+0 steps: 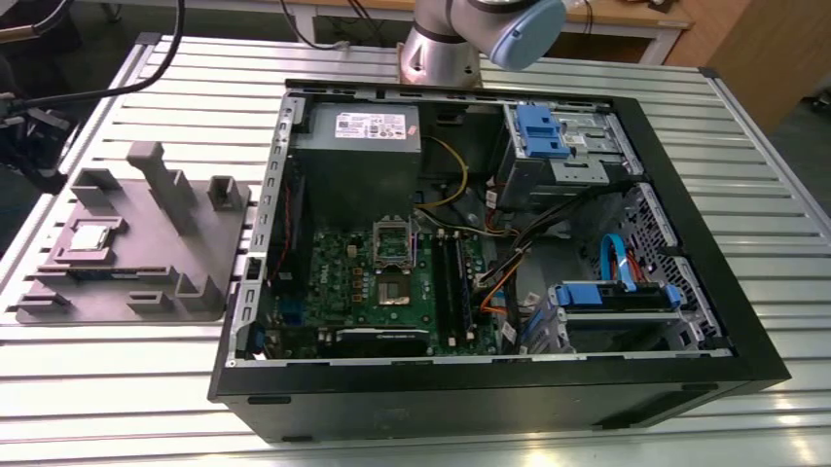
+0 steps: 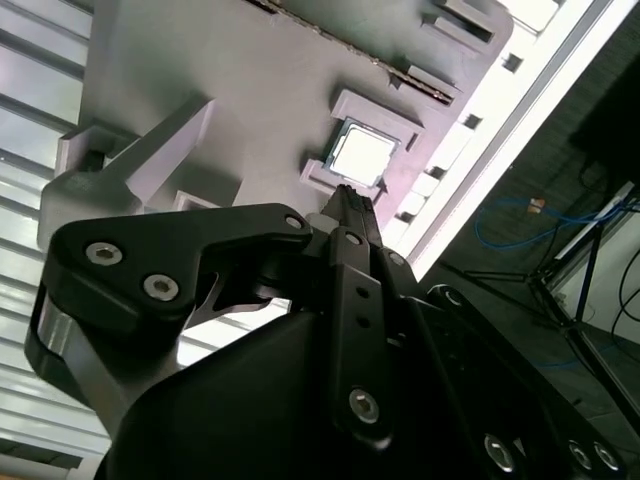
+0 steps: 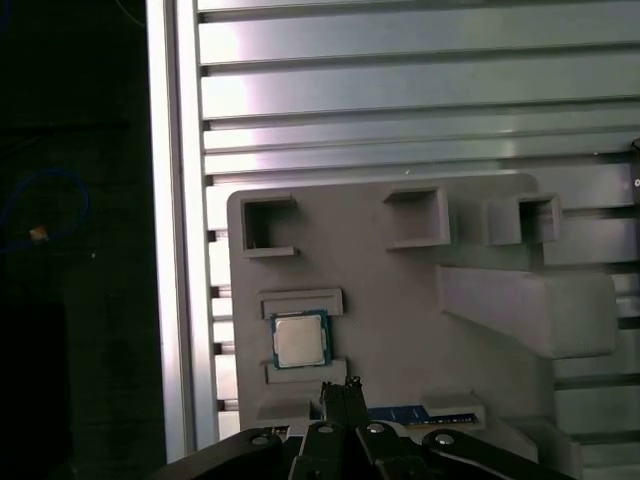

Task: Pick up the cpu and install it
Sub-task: 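Reach for the cpu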

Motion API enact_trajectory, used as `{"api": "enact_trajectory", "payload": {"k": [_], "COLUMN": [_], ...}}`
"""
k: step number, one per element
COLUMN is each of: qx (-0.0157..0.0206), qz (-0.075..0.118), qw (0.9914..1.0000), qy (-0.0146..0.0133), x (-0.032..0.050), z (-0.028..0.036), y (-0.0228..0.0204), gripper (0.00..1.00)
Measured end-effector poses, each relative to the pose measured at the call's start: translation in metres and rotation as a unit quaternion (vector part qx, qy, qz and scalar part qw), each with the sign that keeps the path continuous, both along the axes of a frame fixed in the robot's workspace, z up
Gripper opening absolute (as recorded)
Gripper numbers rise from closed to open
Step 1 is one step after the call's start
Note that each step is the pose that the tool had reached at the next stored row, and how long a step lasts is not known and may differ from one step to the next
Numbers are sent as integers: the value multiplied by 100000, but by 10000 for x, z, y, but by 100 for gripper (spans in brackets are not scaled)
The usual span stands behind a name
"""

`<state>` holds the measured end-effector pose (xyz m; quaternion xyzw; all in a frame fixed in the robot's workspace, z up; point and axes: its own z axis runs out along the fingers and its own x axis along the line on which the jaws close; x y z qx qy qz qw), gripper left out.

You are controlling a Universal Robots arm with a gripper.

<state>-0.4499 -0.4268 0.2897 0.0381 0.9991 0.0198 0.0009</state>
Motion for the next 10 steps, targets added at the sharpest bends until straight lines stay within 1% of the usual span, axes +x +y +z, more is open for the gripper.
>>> {"api": "enact_trajectory", "payload": {"k": [7, 10], "qx": [-1, -7], "qz": [211, 259], "qw": [100000, 100000], "qy": [-1, 11], "x": [0, 0], "z": [-118, -131], "y": [-3, -3], "gripper": [10, 10]}}
